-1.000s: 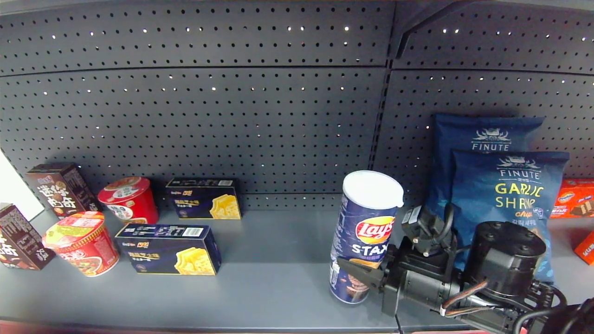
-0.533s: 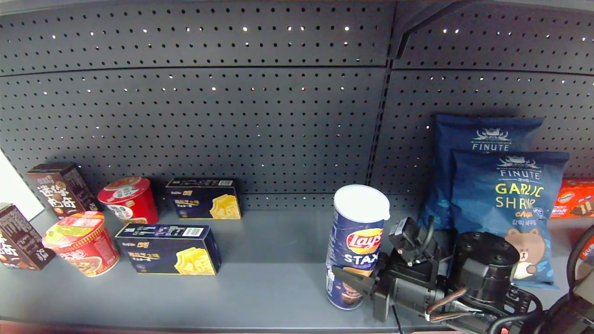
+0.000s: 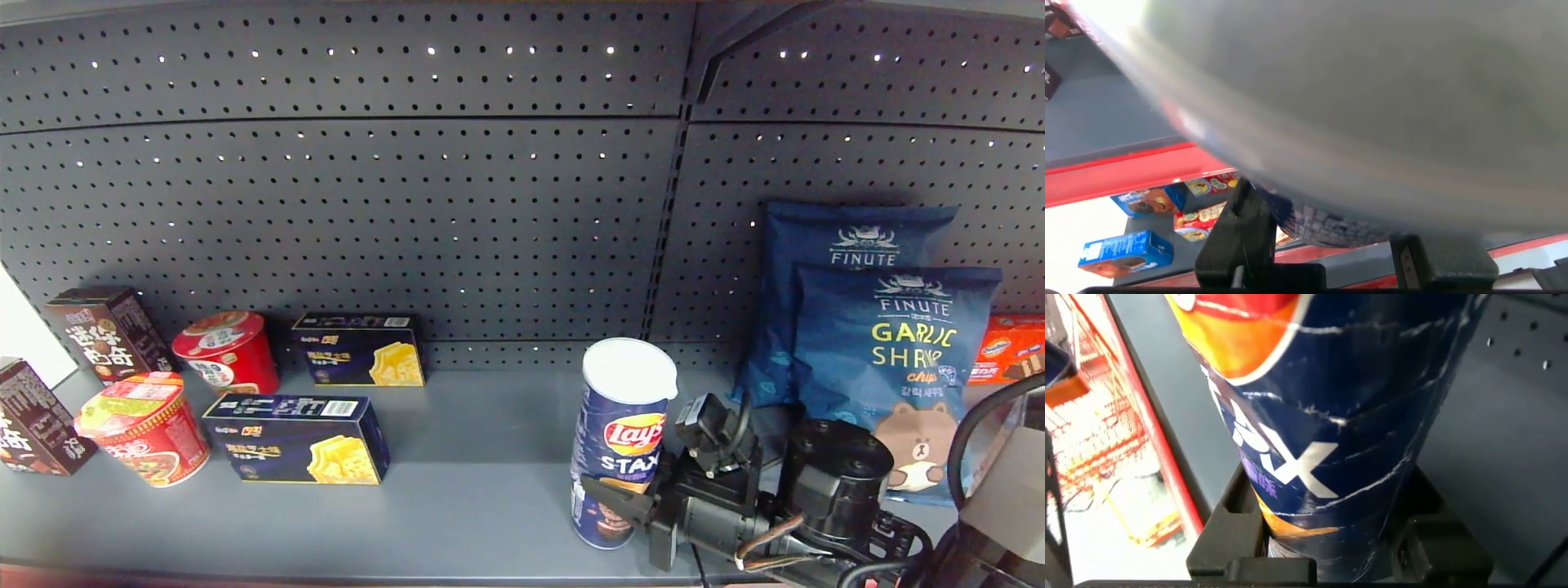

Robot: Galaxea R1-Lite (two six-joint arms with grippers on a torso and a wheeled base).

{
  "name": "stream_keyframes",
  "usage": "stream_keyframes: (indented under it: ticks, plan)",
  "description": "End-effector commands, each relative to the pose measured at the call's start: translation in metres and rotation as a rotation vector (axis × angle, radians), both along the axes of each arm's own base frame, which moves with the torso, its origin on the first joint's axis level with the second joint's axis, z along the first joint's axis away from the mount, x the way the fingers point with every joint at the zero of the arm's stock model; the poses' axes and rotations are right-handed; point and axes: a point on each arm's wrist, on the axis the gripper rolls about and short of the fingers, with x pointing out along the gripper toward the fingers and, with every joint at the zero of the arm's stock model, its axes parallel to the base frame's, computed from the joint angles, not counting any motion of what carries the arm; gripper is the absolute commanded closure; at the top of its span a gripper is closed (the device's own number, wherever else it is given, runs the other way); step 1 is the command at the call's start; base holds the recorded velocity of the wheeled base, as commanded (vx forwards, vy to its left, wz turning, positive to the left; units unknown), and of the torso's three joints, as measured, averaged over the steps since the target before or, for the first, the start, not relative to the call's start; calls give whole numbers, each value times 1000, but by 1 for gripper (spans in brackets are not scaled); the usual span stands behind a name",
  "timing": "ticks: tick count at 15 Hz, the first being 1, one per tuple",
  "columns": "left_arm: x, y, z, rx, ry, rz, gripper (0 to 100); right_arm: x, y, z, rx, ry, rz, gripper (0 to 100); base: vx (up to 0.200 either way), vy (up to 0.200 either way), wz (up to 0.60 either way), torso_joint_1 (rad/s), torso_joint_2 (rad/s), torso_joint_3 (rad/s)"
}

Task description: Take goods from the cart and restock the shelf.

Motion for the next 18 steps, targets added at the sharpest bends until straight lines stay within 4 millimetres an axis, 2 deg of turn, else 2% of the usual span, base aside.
stream_keyframes:
  ticks: [1, 4, 5, 10, 14, 18]
  plan:
    - [0, 0, 0, 0, 2, 0, 100, 3, 3, -13, -15, 17, 3, 100, 0, 0, 0, 0, 0, 0]
    - [0, 0, 0, 0, 2, 0, 100, 3, 2, -17, -24, 29, 0, 100, 0, 0, 0, 0, 0, 0]
    - [0, 0, 0, 0, 2, 0, 100, 3, 2, -17, -23, 28, 0, 0, 0, 0, 0, 0, 0, 0]
    - [0, 0, 0, 0, 2, -1, 100, -5, -4, -9, -20, 19, -23, 0, 0, 0, 0, 0, 0, 0]
    - [0, 0, 0, 0, 2, -1, 100, -24, -18, -8, -47, 46, -24, 0, 0, 0, 0, 0, 0, 0]
    - [0, 0, 0, 0, 2, -1, 100, -48, -39, 9, -40, 6, -57, 0, 0, 0, 0, 0, 0, 0]
